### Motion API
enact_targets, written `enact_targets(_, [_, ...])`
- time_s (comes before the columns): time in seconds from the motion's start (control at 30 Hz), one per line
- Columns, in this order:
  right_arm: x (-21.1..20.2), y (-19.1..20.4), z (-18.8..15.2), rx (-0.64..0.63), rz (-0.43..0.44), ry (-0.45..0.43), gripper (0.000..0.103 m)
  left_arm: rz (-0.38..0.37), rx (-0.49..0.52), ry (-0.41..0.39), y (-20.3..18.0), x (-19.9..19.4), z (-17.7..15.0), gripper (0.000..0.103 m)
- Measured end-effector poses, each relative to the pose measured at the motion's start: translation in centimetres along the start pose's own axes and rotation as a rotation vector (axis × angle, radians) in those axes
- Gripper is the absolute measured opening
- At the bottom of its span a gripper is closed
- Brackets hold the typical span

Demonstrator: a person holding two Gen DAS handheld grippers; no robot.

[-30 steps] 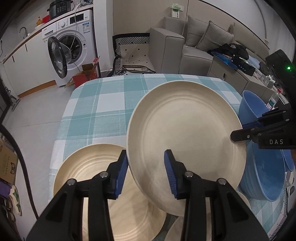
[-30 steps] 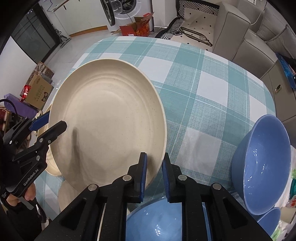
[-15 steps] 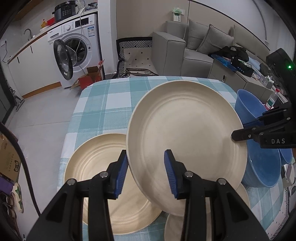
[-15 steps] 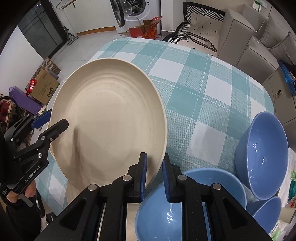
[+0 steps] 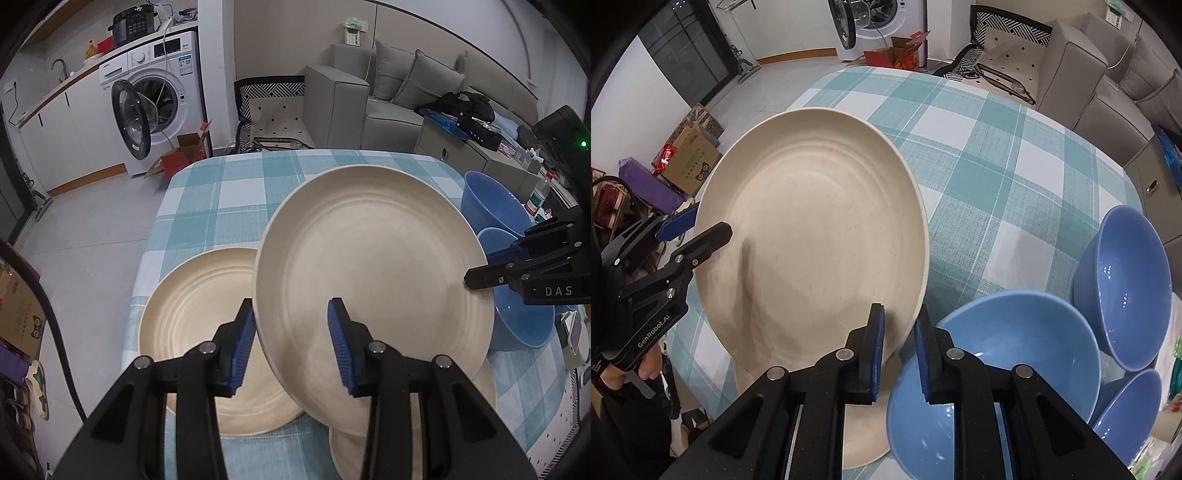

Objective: Organize plates and bowls

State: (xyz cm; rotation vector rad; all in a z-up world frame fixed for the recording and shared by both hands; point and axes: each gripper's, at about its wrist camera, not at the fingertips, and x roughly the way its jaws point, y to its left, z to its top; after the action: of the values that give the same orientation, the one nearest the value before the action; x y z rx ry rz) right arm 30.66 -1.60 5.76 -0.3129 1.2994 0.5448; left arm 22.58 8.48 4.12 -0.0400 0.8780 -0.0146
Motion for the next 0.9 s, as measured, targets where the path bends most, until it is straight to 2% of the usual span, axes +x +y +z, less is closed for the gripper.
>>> enact_targets(0.9, [-0.6,3.5,-7.4,-0.032,0.057,0.019,0.016,0.005,0.047,0.02,-0.1,-2.7,-4.3,0.038])
